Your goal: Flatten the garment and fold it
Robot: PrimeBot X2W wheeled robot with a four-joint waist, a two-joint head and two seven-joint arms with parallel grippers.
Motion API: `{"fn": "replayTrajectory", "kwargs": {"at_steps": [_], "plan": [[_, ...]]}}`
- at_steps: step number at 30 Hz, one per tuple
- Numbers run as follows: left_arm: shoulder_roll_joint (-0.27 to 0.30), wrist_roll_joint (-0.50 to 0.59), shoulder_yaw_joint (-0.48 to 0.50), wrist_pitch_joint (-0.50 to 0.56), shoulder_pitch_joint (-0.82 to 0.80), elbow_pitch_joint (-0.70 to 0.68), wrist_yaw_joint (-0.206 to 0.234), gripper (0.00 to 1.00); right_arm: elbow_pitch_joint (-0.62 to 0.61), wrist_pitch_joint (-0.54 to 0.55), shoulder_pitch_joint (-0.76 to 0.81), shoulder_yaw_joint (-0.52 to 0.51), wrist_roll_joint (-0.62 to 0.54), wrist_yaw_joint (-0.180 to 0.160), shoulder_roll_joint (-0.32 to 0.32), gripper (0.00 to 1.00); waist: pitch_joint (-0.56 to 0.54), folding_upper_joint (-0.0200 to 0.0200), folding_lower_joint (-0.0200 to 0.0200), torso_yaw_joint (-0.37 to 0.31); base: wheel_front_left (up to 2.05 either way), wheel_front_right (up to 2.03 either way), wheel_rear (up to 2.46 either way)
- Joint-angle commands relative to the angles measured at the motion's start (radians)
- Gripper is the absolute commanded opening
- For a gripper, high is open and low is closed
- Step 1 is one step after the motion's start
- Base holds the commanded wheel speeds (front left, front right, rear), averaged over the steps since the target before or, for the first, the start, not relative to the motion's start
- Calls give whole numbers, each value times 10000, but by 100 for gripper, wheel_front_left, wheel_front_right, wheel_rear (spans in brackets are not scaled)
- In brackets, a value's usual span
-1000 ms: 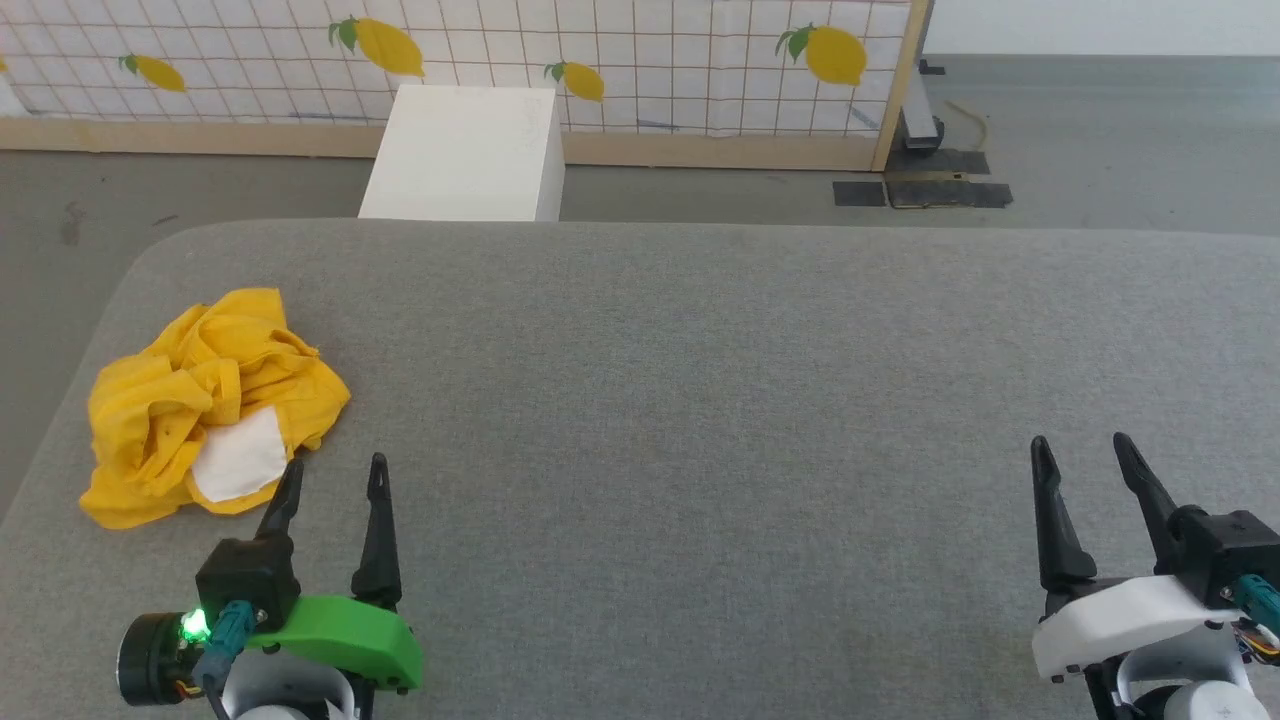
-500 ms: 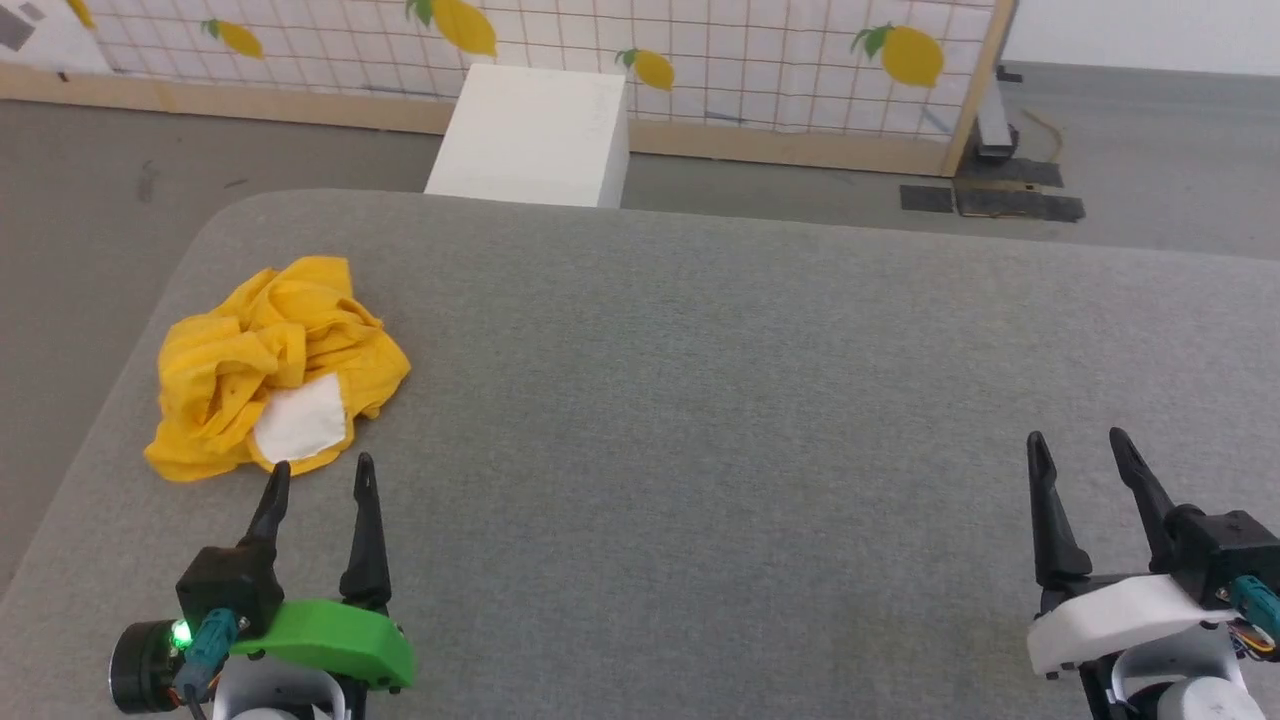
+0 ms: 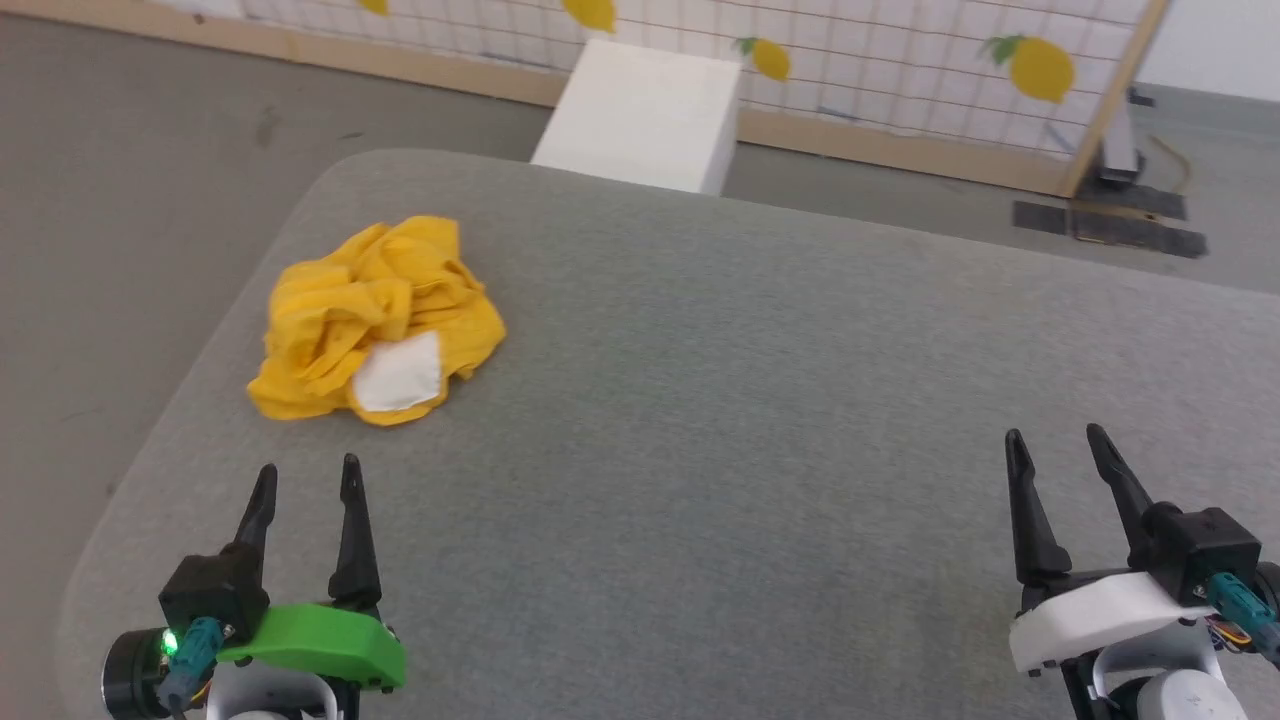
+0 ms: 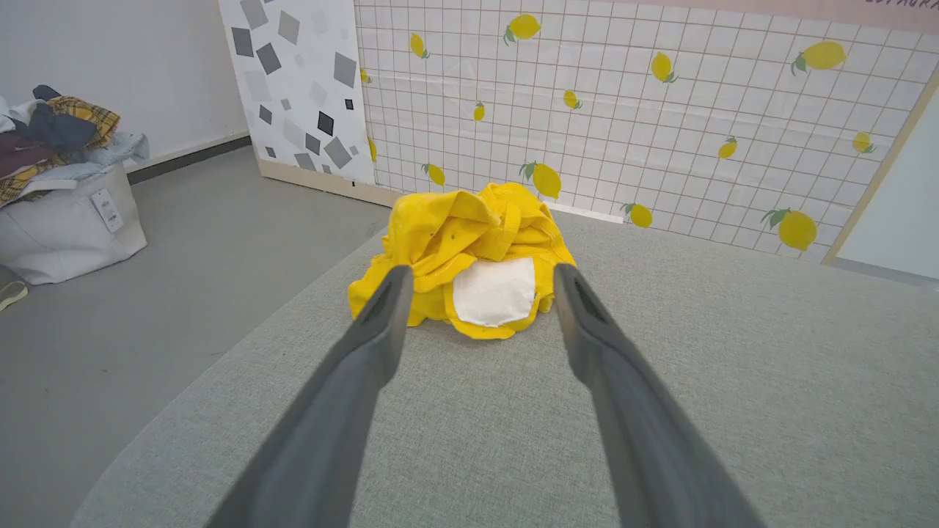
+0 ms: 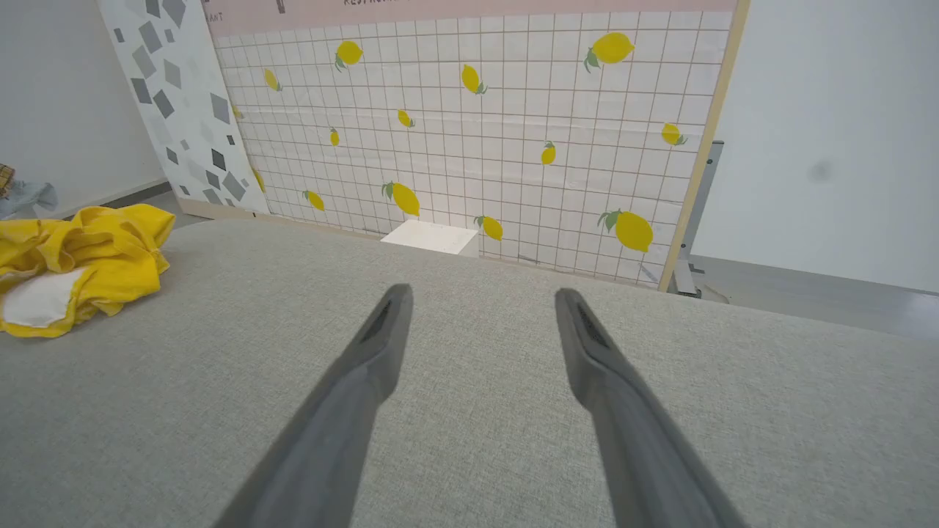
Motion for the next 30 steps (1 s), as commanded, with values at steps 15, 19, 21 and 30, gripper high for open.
{"fn": "replayTrajectory", "kwargs": {"at_steps": [15,19,21,30], "plan": [[-28,-690,179,-401,-117,94,-106,100,389,-391,-358,-95,4,-14,2,100,311,-1,0,1447,0,0,0],[-29,-1032,353,-483,-173,-50,-118,100,459,-474,-407,-133,23,-15,2,100,389,-1,0,1550,0,0,0],[-29,-1211,419,-524,-206,-126,-189,100,492,-515,-434,-154,29,-15,3,100,442,-1,0,1577,0,0,0],[559,-1575,282,-666,-1165,-368,-743,100,573,-702,-530,-409,39,-16,3,100,794,-1,0,1653,0,0,0]]}}
